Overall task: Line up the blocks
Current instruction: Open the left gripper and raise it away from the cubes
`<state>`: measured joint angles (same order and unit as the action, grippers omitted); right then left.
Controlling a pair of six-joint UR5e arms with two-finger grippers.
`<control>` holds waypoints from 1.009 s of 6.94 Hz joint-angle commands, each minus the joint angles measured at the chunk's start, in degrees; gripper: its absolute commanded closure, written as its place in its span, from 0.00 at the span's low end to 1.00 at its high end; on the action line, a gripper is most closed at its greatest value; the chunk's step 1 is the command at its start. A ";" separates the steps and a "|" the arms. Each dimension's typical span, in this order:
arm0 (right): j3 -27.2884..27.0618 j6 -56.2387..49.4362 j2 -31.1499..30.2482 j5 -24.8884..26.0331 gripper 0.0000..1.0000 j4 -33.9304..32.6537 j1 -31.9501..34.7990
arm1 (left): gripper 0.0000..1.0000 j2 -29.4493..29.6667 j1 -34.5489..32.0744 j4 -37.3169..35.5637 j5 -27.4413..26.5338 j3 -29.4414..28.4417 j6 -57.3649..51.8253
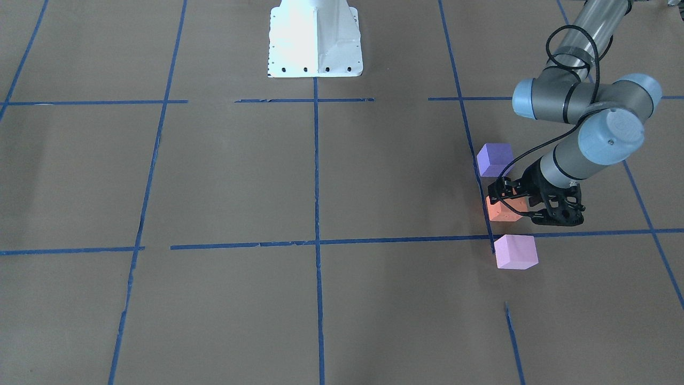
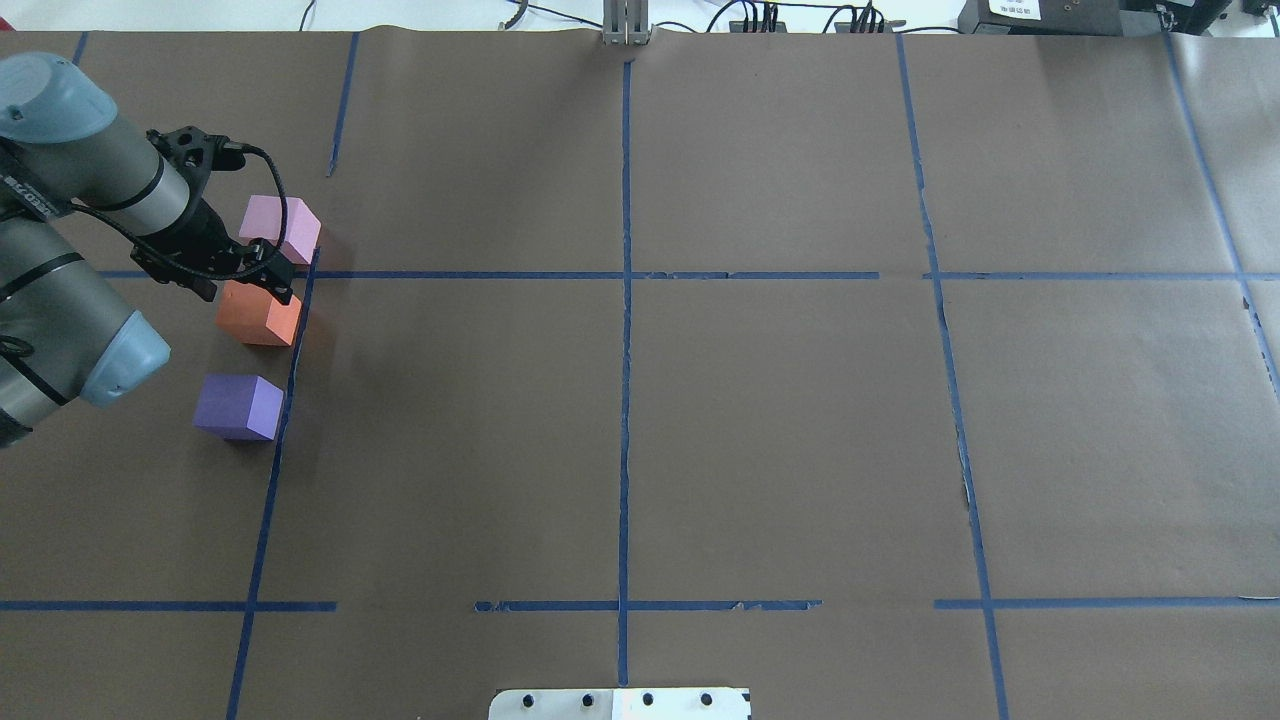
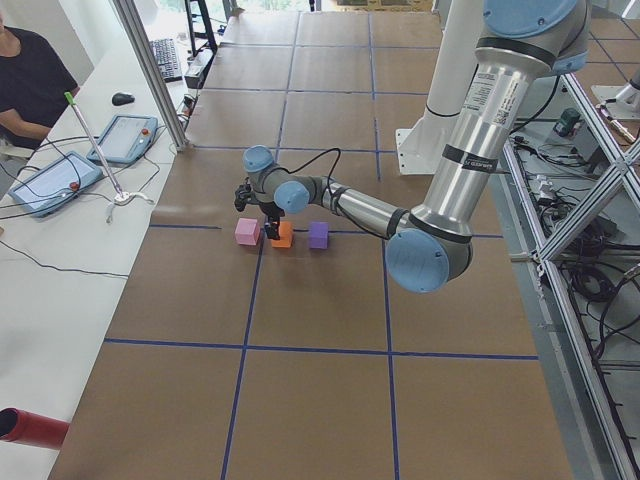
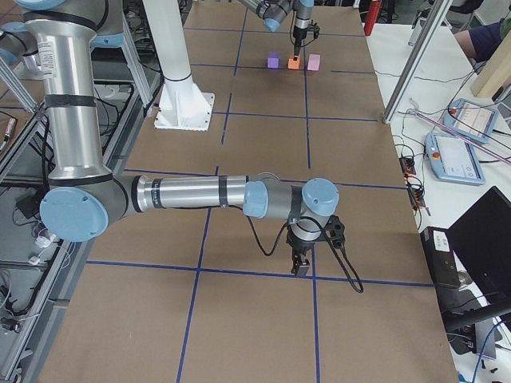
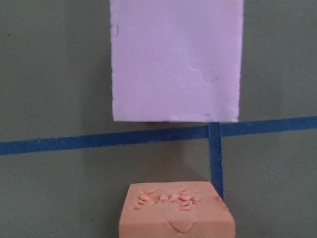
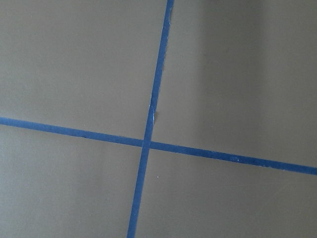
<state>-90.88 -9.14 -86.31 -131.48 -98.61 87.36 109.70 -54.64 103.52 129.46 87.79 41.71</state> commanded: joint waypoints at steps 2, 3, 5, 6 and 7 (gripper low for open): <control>0.00 0.00 0.00 0.00 0.00 0.00 0.00 | 0.00 0.25 -2.14 -5.96 -0.09 4.48 0.21; 0.00 0.00 0.00 0.00 0.00 0.00 0.00 | 0.00 -0.10 -3.45 -6.23 -0.52 5.98 -0.74; 0.00 0.00 0.00 0.00 0.00 0.00 0.00 | 0.00 -2.37 -8.71 -4.31 0.00 4.86 -13.33; 0.00 0.00 0.00 0.00 0.00 0.00 0.00 | 0.00 -4.65 -13.17 -4.12 0.17 3.02 -21.68; 0.00 0.00 0.00 0.00 0.00 0.00 0.00 | 0.00 -5.63 -17.91 -0.55 2.09 -0.74 -25.41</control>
<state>-90.88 -9.14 -86.31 -131.48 -98.61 87.36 105.66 -67.33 100.14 130.05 90.49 22.54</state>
